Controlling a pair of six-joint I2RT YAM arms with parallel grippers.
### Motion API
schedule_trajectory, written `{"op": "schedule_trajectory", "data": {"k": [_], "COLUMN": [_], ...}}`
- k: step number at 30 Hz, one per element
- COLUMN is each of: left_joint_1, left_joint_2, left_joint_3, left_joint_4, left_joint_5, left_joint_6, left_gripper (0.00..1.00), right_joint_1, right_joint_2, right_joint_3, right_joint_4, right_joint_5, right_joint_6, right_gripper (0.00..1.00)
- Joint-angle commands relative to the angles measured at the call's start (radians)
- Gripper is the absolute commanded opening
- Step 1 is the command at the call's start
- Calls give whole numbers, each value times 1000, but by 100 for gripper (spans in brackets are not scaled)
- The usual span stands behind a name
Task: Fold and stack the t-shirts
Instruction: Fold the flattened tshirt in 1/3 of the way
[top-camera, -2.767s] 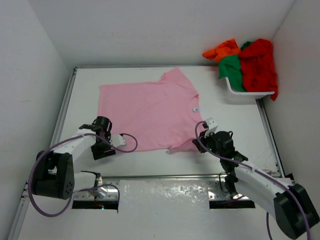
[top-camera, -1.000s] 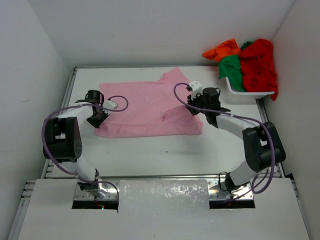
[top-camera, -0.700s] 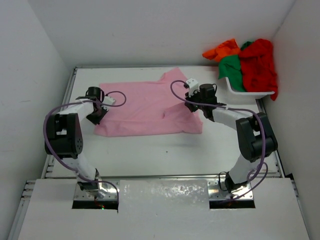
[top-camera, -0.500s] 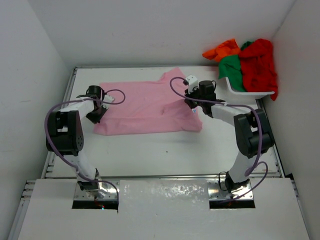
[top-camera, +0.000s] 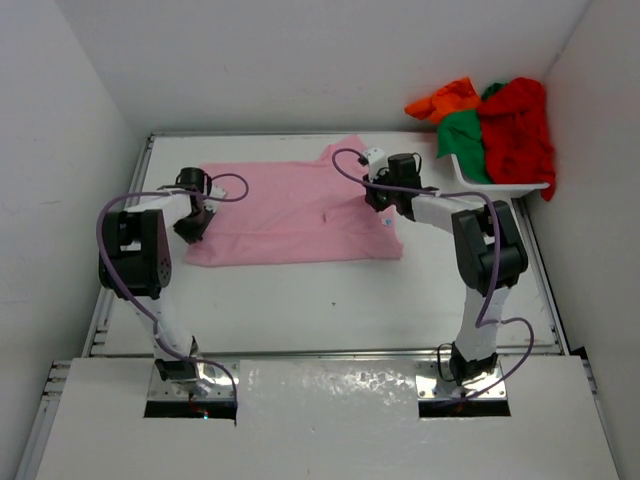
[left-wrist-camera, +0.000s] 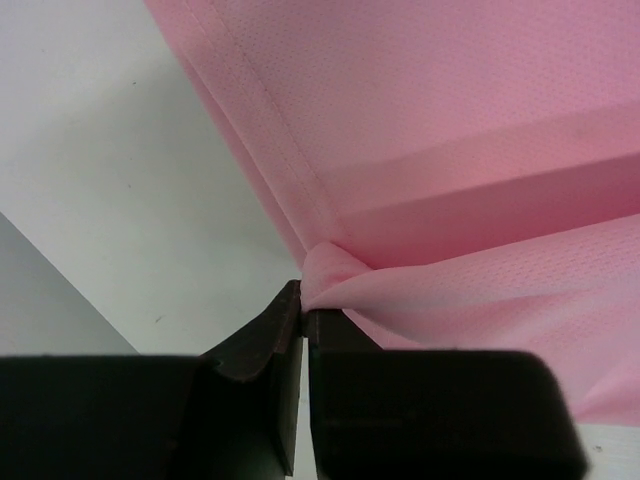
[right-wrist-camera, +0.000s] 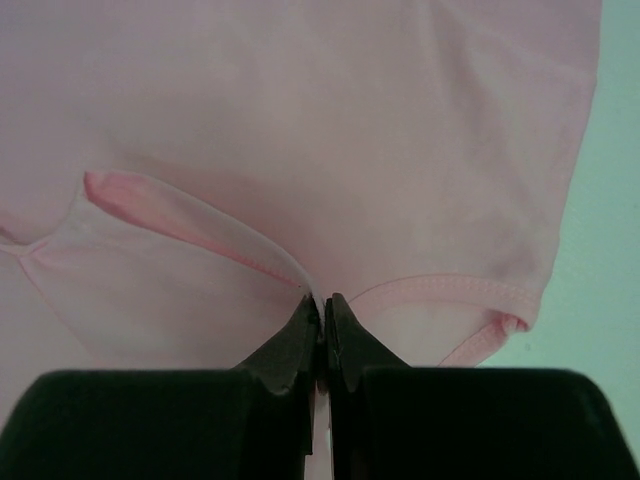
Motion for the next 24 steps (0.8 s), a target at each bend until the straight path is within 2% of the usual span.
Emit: {"op": "schedule_trajectory", "data": {"k": [1,3,4,8,10,13,15,17,20,21,24], "left_joint_1": [13,16,18,51,99,189,232,252,205,167,154], "left_joint_2": [16,29,32,38,41,59,84,79,-25,-95,-137], "left_joint_3": [50,68,73,106,172,327,448,482,368,255,124], "left_joint_4": [36,29,25,39,44,18,-22,-71,-77,-77,-120], "left_joint_5": [-30,-36,-39,-85,-103,-88,-45,-21,114,165,188], "left_joint_6": [-44,-51,-60,-79,-97,-139,-156,-140,-36,13,-19], "left_gripper": [5,18,22,39,42,45,46,45,45,46,49], "right_joint_1": [-6,-8,-8,-9,-14,-23,-29,-37,-41,-46,-72], "right_joint_2": [34,65,76,135,169,180,160,101,12,-51,-181], "right_joint_3": [84,120,134,223,300,381,409,400,322,259,108], "right_joint_4": [-11,-18,-30,-96,-164,-245,-276,-311,-372,-406,-460], "right_joint_5": [42,72,83,177,229,295,304,289,274,257,225], "right_joint_6": [1,21,27,70,104,176,229,256,297,326,410], "right_gripper": [5,14,25,35,41,44,45,47,60,66,71]}}
